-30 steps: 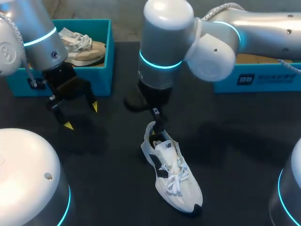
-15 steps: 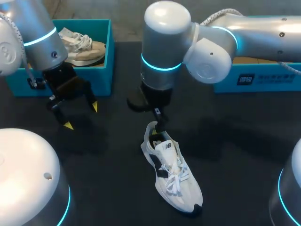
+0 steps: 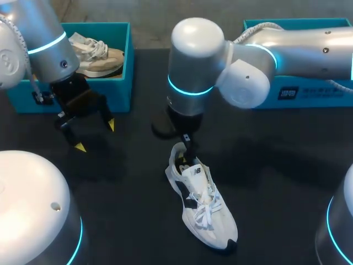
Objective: Take the shoe out of the shoebox, open the shoe tongue, remove and reinsert the insole, then place the shoe into the shoebox
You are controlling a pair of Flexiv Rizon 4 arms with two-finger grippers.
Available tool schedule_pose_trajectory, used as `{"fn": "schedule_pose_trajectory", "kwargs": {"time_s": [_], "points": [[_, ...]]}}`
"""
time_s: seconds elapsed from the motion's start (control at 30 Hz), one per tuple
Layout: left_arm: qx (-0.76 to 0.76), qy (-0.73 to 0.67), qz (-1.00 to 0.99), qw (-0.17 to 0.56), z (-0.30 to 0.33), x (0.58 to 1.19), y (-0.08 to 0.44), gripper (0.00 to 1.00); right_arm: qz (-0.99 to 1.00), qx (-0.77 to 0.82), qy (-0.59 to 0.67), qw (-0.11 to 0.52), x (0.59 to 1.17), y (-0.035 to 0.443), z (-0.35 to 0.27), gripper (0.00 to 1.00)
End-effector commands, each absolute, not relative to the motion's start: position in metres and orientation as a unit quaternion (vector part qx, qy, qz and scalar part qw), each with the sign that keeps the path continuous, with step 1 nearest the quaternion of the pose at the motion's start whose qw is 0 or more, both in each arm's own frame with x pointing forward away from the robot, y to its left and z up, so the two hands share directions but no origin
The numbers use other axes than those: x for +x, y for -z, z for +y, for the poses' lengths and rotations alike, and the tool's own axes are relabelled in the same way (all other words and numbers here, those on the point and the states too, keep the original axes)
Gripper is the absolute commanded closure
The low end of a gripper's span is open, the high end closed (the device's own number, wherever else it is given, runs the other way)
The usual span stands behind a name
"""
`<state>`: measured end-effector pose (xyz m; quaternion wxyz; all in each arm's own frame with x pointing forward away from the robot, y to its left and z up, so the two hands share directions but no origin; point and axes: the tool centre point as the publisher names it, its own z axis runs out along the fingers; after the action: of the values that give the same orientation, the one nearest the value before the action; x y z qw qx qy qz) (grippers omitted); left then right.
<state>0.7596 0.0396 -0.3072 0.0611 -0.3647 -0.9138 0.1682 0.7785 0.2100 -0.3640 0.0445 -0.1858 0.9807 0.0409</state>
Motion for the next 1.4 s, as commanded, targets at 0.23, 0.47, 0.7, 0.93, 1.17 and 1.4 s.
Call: {"fn": "schedule_pose_trajectory", "kwargs": {"time_s": [0.23, 0.47, 0.7, 0.93, 1.17, 1.4], "points": [[-0.365, -0.167, -0.914, 0.061, 0.04, 0.759, 0.307, 0.0, 0.98, -0.194, -0.036, 0.034, 0.784, 0.388, 0.228, 0.0], [-0.365, -0.167, -0.914, 0.061, 0.04, 0.759, 0.307, 0.0, 0.981, -0.188, -0.035, 0.03, 0.778, 0.392, 0.227, 0.84], [-0.365, -0.167, -0.914, 0.061, 0.04, 0.759, 0.307, 0.0, 0.982, -0.183, -0.031, 0.033, 0.773, 0.39, 0.223, 1.0], [-0.365, -0.167, -0.914, 0.061, 0.04, 0.759, 0.307, 0.0, 0.982, -0.183, -0.026, 0.035, 0.769, 0.386, 0.22, 1.0], [-0.365, -0.167, -0.914, 0.061, 0.04, 0.759, 0.307, 0.0, 0.983, -0.18, -0.015, 0.031, 0.768, 0.373, 0.213, 1.0], [-0.365, -0.167, -0.914, 0.061, 0.04, 0.759, 0.307, 0.0, 0.982, -0.177, 0.008, 0.061, 0.784, 0.327, 0.182, 1.0]]}}
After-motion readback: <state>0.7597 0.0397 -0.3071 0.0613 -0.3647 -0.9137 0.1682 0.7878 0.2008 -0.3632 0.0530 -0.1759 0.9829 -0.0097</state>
